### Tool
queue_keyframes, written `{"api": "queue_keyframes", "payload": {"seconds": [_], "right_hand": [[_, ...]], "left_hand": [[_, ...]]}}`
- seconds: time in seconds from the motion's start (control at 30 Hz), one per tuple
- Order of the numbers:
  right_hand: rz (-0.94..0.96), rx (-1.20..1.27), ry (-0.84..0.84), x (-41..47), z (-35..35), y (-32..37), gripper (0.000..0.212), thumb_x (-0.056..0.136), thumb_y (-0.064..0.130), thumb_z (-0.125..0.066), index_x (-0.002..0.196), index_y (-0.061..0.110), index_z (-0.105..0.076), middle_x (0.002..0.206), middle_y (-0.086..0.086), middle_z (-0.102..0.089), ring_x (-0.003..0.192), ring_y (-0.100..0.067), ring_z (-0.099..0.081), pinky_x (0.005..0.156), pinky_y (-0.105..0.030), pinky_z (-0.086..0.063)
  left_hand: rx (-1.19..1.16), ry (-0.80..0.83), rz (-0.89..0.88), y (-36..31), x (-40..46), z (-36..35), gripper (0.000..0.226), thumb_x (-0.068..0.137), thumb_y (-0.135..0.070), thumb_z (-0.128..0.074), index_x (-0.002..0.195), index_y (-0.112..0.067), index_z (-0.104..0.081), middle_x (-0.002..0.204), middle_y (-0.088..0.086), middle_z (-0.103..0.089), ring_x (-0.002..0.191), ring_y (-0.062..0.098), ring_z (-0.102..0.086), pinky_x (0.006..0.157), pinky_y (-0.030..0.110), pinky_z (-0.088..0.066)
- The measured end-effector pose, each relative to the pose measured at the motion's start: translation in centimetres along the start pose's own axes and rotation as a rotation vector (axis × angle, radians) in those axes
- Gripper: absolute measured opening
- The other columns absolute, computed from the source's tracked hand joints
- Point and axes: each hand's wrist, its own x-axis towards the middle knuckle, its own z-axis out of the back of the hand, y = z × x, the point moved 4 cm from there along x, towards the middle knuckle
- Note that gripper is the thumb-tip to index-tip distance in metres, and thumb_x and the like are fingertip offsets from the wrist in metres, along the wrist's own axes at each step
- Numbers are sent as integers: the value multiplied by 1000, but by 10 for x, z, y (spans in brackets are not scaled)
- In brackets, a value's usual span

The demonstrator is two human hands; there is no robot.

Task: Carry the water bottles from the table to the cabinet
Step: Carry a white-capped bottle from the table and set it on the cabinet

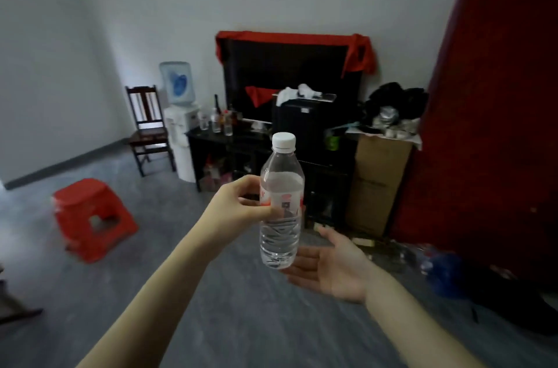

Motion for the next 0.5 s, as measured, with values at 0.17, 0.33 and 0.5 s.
{"api": "queue_keyframes", "payload": {"seconds": [0.17, 0.33, 0.5], "right_hand": [[-83, -85, 78, 42, -50, -7, 72, 95, 55, -39, 121, -10, -60, 116, -30, -67, 100, -39, -67, 96, -46, -49], [-135, -164, 148, 68, -73, -3, 76, 97, 55, -37, 130, -12, -53, 123, -32, -63, 108, -41, -62, 101, -48, -45], [-165, -175, 190, 88, -85, 3, 73, 98, 54, -36, 129, -10, -55, 121, -29, -64, 107, -40, -63, 92, -48, -51]], "left_hand": [[26, -178, 24, 10, -22, 58, 40, 73, -7, -88, 108, -19, -73, 99, 1, -78, 88, 14, -77, 74, 22, -58], [32, -311, 53, 12, -34, 85, 42, 73, -9, -89, 110, -16, -72, 103, 3, -77, 91, 18, -77, 78, 27, -61], [83, -396, 36, 12, -37, 92, 42, 70, -10, -91, 106, -22, -72, 101, -1, -78, 89, 15, -77, 82, 29, -62]]}}
